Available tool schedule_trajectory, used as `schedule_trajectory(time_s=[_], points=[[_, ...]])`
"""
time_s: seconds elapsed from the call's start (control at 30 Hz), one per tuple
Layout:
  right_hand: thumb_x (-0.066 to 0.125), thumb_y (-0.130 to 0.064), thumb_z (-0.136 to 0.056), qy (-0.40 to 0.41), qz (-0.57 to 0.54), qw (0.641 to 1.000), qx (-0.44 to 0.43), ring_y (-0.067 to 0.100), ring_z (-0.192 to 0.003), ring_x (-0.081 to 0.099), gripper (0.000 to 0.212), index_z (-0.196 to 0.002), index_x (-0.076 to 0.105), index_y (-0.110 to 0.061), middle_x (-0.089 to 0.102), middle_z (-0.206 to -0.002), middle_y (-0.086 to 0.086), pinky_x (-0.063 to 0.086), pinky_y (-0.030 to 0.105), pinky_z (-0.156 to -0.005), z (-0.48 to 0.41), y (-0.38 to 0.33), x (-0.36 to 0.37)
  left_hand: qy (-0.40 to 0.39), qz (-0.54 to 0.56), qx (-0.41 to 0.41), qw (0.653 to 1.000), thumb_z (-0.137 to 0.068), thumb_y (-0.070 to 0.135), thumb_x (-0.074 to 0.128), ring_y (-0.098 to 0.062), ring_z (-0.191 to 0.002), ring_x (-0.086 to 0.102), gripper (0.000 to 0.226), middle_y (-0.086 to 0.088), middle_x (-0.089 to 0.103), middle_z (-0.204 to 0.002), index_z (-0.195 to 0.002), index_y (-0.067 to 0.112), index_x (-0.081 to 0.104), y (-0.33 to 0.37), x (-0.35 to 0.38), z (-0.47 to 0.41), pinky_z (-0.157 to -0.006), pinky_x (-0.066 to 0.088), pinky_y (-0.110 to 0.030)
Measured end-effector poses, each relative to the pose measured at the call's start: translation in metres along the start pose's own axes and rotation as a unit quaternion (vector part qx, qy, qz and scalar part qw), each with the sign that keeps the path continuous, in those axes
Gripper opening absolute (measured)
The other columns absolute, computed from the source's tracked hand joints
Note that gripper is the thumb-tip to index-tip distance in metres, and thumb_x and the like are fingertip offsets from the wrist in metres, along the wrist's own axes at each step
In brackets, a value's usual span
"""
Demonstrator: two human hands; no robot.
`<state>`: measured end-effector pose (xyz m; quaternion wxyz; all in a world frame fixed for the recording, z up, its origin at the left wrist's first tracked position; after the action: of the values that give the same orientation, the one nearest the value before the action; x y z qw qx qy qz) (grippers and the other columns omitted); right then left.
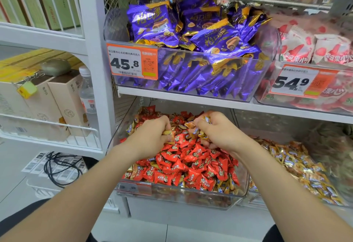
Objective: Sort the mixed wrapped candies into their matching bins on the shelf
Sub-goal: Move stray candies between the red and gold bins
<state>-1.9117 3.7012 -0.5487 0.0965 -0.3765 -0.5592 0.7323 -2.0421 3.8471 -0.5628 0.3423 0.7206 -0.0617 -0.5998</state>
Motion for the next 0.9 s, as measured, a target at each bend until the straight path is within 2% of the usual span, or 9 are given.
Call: schedule_trajectory(time_s=[0.07, 0.13, 0.3, 0.37, 0.43, 0.53, 0.7, 0.83, 0.9], points=[[0.056, -0.037, -0.107, 0.013, 0.004, 1.000, 0.001, 0.012, -0.052, 0.058, 0.018, -0.111, 0.061, -0.019, 0.075, -0.108, 0.022, 0.046, 0.026, -0.049, -0.004, 0.002, -0.002, 0.014, 0.004, -0.001, 1.000, -0.102, 0.023, 0.067, -0.016, -0.062, 0.053, 0.015, 0.002, 0.058, -0.073, -0.098, 0.021, 0.053, 0.001, -0.001, 0.000, -0.056, 0.041, -0.031], [0.056, -0.037, -0.106, 0.021, 0.009, 1.000, -0.003, 0.010, -0.051, 0.058, 0.019, -0.111, 0.061, -0.020, 0.073, -0.112, 0.027, 0.050, 0.028, -0.053, -0.005, 0.002, -0.002, 0.039, 0.021, -0.009, 0.999, -0.102, 0.023, 0.066, -0.018, -0.066, 0.061, 0.013, 0.001, 0.063, -0.078, -0.097, 0.021, 0.054, 0.000, -0.010, 0.001, -0.056, 0.044, -0.030], [0.059, -0.031, -0.104, 0.005, -0.017, 1.000, -0.007, 0.014, -0.052, 0.054, 0.018, -0.107, 0.060, -0.013, 0.073, -0.101, 0.031, 0.044, 0.026, -0.047, 0.003, -0.005, -0.002, 0.121, 0.113, -0.055, 0.985, -0.100, 0.028, 0.070, -0.021, -0.077, 0.067, 0.011, 0.000, 0.066, -0.093, -0.098, 0.024, 0.060, -0.005, -0.033, 0.010, -0.060, 0.055, -0.035], [0.060, -0.023, -0.103, 0.000, -0.021, 1.000, -0.006, 0.020, -0.051, 0.051, 0.014, -0.104, 0.059, -0.010, 0.071, -0.094, 0.035, 0.040, 0.025, -0.045, 0.014, -0.010, -0.003, 0.112, 0.186, -0.088, 0.972, -0.100, 0.030, 0.070, -0.023, -0.069, 0.069, 0.010, -0.002, 0.066, -0.097, -0.101, 0.024, 0.062, -0.007, -0.031, 0.016, -0.059, 0.060, -0.040], [0.059, -0.017, -0.100, -0.002, -0.015, 1.000, -0.003, 0.025, -0.049, 0.050, 0.008, -0.101, 0.058, -0.009, 0.069, -0.090, 0.040, 0.038, 0.026, -0.046, 0.030, -0.017, -0.007, 0.091, 0.255, -0.113, 0.956, -0.100, 0.029, 0.070, -0.021, -0.055, 0.064, 0.010, -0.008, 0.070, -0.094, -0.104, 0.023, 0.063, -0.005, -0.025, 0.020, -0.057, 0.056, -0.035], [0.059, -0.016, -0.097, 0.000, 0.006, 1.000, -0.006, 0.025, -0.044, 0.053, 0.003, -0.097, 0.060, -0.014, 0.072, -0.083, 0.033, 0.043, 0.027, -0.046, 0.056, -0.023, -0.019, 0.064, 0.328, -0.116, 0.935, -0.100, 0.026, 0.071, -0.020, -0.053, 0.060, 0.011, -0.010, 0.070, -0.086, -0.107, 0.022, 0.065, 0.011, -0.016, 0.023, -0.054, 0.050, -0.031], [0.054, -0.012, -0.097, 0.070, -0.061, 0.996, -0.007, 0.024, -0.045, 0.050, 0.027, -0.093, 0.079, -0.020, 0.074, -0.073, 0.017, 0.033, 0.021, -0.047, 0.099, -0.006, -0.070, -0.028, 0.346, -0.019, 0.938, -0.100, 0.029, 0.070, -0.018, -0.055, 0.053, 0.013, -0.004, 0.065, -0.073, -0.105, 0.017, 0.067, 0.081, 0.013, 0.030, -0.052, 0.045, -0.027], [0.052, -0.019, -0.097, 0.168, -0.112, 0.978, 0.059, 0.022, -0.045, 0.043, 0.025, -0.086, 0.073, -0.010, 0.065, -0.068, 0.016, 0.025, 0.018, -0.044, 0.117, 0.045, -0.134, -0.067, 0.338, 0.055, 0.937, -0.101, 0.028, 0.068, -0.017, -0.051, 0.051, 0.011, 0.003, 0.057, -0.067, -0.105, 0.018, 0.067, 0.149, 0.039, 0.039, -0.051, 0.043, -0.027], [0.053, -0.030, -0.099, 0.216, -0.086, 0.968, 0.097, 0.023, -0.044, 0.047, 0.029, -0.087, 0.071, -0.010, 0.062, -0.066, 0.011, 0.029, 0.019, -0.041, 0.124, 0.076, -0.166, -0.073, 0.331, 0.084, 0.937, -0.101, 0.028, 0.068, -0.013, -0.051, 0.053, 0.009, 0.009, 0.059, -0.065, -0.105, 0.019, 0.068, 0.183, 0.055, 0.037, -0.050, 0.043, -0.024]])
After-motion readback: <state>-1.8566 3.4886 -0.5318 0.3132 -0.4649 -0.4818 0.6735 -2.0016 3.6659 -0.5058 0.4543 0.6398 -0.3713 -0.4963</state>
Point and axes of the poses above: each hand's wrist, its own z-axis away from the middle knuckle, its own x-axis out of the palm, y = z × x, the point moved 7 cm from there along -z, towards the middle knuckle
